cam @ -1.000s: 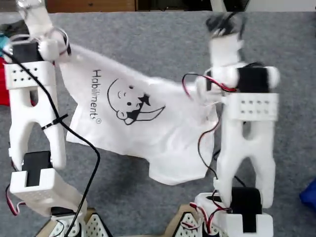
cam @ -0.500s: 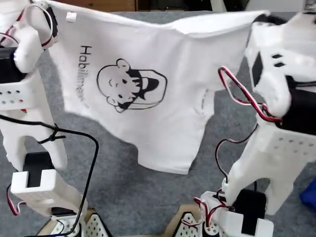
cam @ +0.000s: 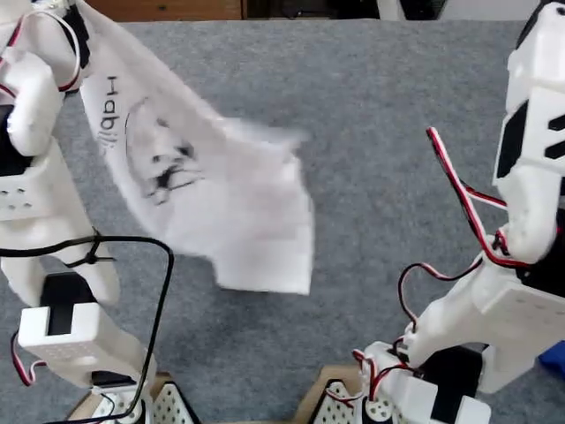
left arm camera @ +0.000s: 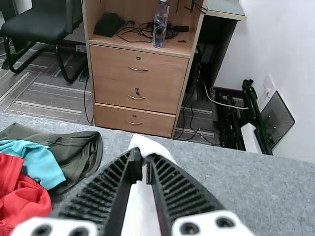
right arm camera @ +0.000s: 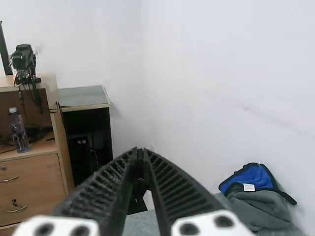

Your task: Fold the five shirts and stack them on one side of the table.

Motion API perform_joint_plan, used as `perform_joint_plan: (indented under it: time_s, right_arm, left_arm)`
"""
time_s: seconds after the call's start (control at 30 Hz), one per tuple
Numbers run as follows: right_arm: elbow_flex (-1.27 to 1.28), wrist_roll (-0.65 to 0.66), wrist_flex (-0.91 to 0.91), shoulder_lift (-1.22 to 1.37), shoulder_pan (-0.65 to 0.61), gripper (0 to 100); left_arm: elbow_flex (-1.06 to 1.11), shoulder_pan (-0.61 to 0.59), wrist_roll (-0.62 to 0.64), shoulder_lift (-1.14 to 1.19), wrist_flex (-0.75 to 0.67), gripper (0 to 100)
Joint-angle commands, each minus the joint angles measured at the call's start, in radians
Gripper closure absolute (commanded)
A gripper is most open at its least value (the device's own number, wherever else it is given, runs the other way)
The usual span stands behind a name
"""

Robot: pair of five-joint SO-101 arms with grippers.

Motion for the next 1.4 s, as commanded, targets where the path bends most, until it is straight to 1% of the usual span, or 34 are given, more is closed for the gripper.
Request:
perform_joint_plan:
  time_s: [0.0,0.1,0.2,0.4,0.5,0.6,0.77,0.87,0.93,1.0,1.07,1.1,1.17,1.3,1.37]
  right_arm:
    - [-0.022,-0.012,-0.023,-0.030,0.007,99.2]
    - [0.004,-0.012,-0.002,-0.030,-0.010,99.2]
    - [0.070,-0.009,0.043,-0.028,-0.084,99.1]
    - [0.300,-0.012,0.146,0.058,-0.337,99.1]
    - [0.364,-0.015,0.170,0.143,-0.461,99.1]
    - [0.384,-0.018,0.176,0.255,-0.582,99.0]
    - [0.334,-0.164,0.218,0.446,-0.708,99.0]
    - [0.274,-0.212,0.272,0.542,-0.776,98.1]
    - [0.234,-0.256,0.302,0.598,-0.826,92.7]
    - [0.202,-0.316,0.356,0.642,-0.875,84.4]
    - [0.163,-0.322,0.437,0.667,-0.917,77.9]
    - [0.145,-0.321,0.479,0.676,-0.937,76.2]
    - [0.119,-0.328,0.534,0.682,-0.975,76.9]
    - [0.136,-0.331,0.534,0.687,-1.024,83.0]
    - [0.160,-0.331,0.531,0.700,-1.050,83.6]
  left_arm:
    - [-0.035,-0.005,0.000,-0.012,0.006,98]
    - [-0.035,-0.005,0.000,-0.010,0.008,98]
    - [-0.035,0.000,0.000,-0.010,0.008,98]
    - [-0.015,-0.005,-0.002,-0.010,0.031,98]
    - [0.026,-0.005,-0.002,-0.010,0.071,98]
    - [0.063,-0.018,-0.002,-0.010,0.074,98]
    - [0.084,-0.029,-0.002,-0.010,0.075,98]
    - [0.084,-0.031,-0.002,-0.010,0.075,98]
    - [0.084,-0.031,-0.002,-0.010,0.074,98]
    - [0.084,-0.031,-0.002,-0.010,0.075,98]
    - [0.084,-0.031,-0.002,-0.010,0.075,98]
    - [0.084,-0.031,-0.002,-0.010,0.075,98]
    - [0.084,-0.031,-0.002,-0.010,0.074,98]
    - [0.084,-0.031,-0.002,-0.010,0.074,98]
    - [0.084,-0.031,-0.002,-0.010,0.075,98]
